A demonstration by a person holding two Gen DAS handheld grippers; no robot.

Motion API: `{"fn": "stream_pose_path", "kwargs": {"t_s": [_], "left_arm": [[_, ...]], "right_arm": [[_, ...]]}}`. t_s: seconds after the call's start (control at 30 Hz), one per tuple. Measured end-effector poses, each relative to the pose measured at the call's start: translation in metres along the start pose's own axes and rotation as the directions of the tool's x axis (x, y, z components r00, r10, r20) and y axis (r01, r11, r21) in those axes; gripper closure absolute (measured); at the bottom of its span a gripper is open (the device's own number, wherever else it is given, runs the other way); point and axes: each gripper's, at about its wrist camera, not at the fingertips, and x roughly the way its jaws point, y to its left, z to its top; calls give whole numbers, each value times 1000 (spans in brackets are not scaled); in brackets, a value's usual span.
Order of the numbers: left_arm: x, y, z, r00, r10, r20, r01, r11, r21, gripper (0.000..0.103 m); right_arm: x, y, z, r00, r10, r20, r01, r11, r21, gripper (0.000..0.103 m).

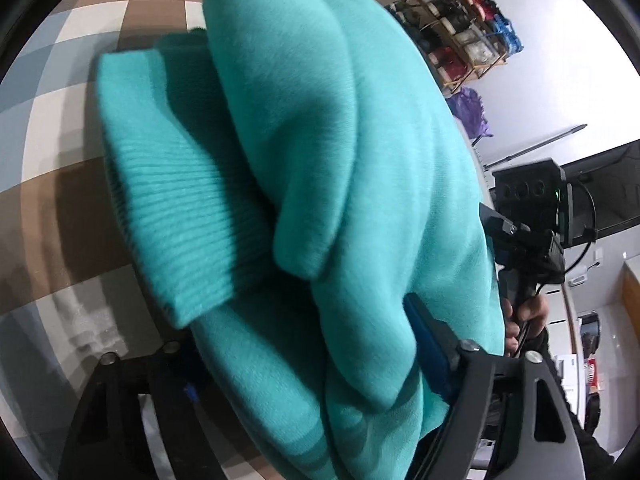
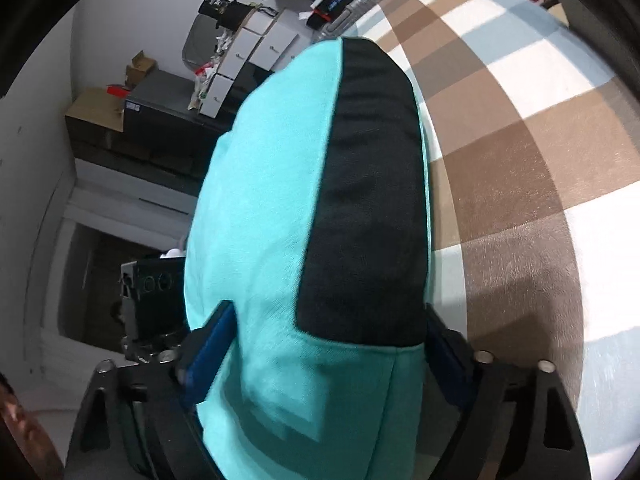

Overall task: Fold large clothes
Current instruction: 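Grasp the folded hoodie bundle with both tools and lift it off the bed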

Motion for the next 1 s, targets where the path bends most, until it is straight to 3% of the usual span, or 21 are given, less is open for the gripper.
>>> {"fn": "stream_pose_path", "kwargs": {"t_s": [0.1, 0.17, 0.27, 0.43, 0.6, 0.73, 0.9, 1.0], "left_arm": [[-10, 3, -4, 998, -57, 10, 57, 998, -3, 32], [-13, 6, -7, 998, -55, 11, 55, 999, -2, 33], [-15, 7, -8, 998, -52, 21, 52, 999, 7, 36], [-20, 15, -9, 993, -113, 28, 114, 993, -28, 39], [-20, 26, -8, 984, -178, 23, 179, 981, -67, 45], [-28, 26, -12, 986, -160, 43, 162, 986, -47, 47], [-33, 22, -12, 976, -205, 67, 207, 978, -31, 51], [-27, 21, -13, 981, -183, 58, 185, 983, -17, 52]], "right_arm": [[-11, 19, -10, 999, 5, 33, -3, 999, -43, 28], [-15, 26, -19, 999, 16, 38, -13, 997, -75, 28], [-4, 13, -31, 1000, 5, 7, -4, 999, -51, 28], [-17, 17, -30, 996, 20, 81, -15, 998, -59, 31], [-14, -7, -32, 996, 51, 73, -50, 999, -18, 31], [-18, -3, -38, 994, 33, 103, -31, 999, -25, 32], [-26, 23, -38, 989, 2, 149, 11, 996, -84, 38], [-27, 22, -40, 988, -7, 153, 26, 993, -116, 38]]}}
